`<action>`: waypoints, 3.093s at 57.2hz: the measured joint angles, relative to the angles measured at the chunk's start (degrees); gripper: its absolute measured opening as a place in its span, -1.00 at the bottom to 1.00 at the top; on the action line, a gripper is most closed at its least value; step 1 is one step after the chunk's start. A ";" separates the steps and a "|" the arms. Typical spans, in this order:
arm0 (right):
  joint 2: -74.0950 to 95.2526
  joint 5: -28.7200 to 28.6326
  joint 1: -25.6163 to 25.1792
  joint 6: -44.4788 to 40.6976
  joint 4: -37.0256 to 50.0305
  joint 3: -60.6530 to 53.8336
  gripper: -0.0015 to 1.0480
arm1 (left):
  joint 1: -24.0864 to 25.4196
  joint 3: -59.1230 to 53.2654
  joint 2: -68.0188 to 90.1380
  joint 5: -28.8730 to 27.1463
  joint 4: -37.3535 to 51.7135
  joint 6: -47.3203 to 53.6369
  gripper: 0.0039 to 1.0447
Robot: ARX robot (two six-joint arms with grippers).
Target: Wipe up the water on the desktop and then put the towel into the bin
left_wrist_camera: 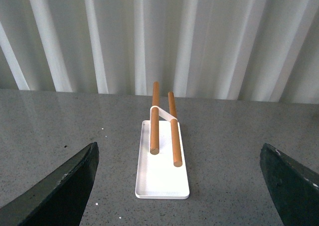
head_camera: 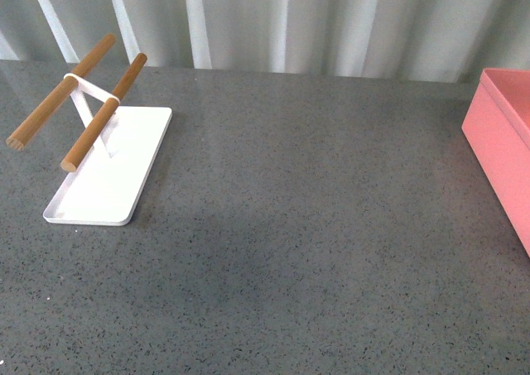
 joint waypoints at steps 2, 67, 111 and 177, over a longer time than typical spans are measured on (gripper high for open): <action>0.00 0.02 0.00 -0.02 0.00 0.00 0.87 | 0.00 0.00 0.00 0.02 0.00 0.00 0.88; -38.91 -10.95 10.29 15.23 79.82 -71.67 -0.93 | 0.00 0.00 0.00 0.00 0.00 0.00 0.88; -65.40 -10.51 12.13 15.28 64.61 -81.35 -0.93 | 0.00 0.00 0.00 0.00 0.00 0.00 0.88; -95.49 -10.29 12.13 15.65 34.73 -81.42 -0.93 | 0.00 0.00 -0.07 0.00 0.00 0.00 0.88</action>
